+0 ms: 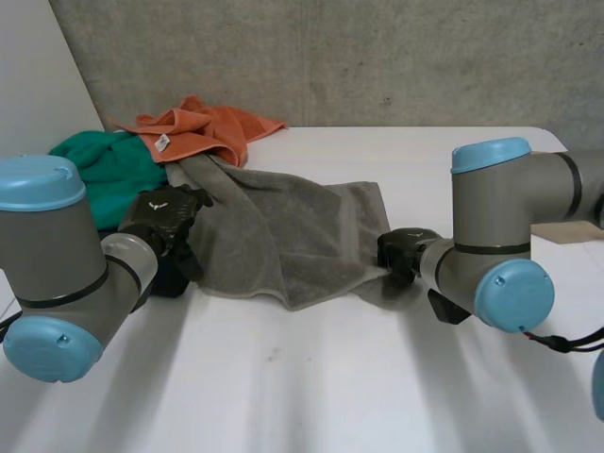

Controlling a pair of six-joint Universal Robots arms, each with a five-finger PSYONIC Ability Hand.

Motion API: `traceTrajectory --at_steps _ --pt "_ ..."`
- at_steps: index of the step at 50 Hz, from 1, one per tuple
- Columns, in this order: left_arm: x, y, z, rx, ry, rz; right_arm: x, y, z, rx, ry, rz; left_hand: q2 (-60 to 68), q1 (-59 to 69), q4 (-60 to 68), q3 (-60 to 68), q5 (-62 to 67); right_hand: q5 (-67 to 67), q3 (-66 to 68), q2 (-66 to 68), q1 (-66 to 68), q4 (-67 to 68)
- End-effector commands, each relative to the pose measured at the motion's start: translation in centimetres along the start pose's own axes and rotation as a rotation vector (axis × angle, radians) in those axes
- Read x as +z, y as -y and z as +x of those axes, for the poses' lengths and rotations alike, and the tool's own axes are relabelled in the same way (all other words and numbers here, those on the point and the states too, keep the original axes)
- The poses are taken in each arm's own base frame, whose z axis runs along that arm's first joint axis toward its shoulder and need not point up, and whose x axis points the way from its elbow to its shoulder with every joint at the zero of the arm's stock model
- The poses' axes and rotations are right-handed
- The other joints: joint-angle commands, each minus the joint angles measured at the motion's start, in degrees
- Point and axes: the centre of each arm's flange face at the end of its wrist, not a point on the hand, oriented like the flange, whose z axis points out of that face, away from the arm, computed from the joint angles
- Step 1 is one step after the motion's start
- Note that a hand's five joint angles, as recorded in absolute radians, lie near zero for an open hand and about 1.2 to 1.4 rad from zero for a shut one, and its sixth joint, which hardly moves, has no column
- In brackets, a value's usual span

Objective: Fold the laundry.

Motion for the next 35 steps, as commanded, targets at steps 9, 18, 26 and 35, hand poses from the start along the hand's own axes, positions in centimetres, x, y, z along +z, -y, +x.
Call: traceTrajectory --at_steps 9,18,26,35 --pt "2.0 -2.0 0.3 0.043 -0.023 -0.054 -12.5 10.2 -3.1 -0.182 0.098 0.378 -5.06 -5.67 -4.8 -4.97 -4.0 16.71 16.72 15.99 16.26 16.84" --pt "4.3 -3.5 0.9 0.056 -0.004 -0.085 -22.2 13.7 -5.6 -0.239 0.172 0.596 -5.94 -6.56 -5.69 -5.86 -4.88 16.71 16.72 15.99 16.26 16.84" --pt "5.1 -3.8 2.9 0.058 -0.019 -0.079 -27.3 15.1 -6.8 -0.241 0.205 0.716 -2.57 -3.19 -2.32 -2.49 -1.51 16.71 16.72 15.99 16.26 16.84" --pt "3.9 -3.4 3.4 0.054 0.028 -0.122 -26.0 15.6 -4.5 -0.215 0.12 0.689 64.06 63.44 64.31 64.14 65.12 16.71 16.72 15.99 16.26 16.84"
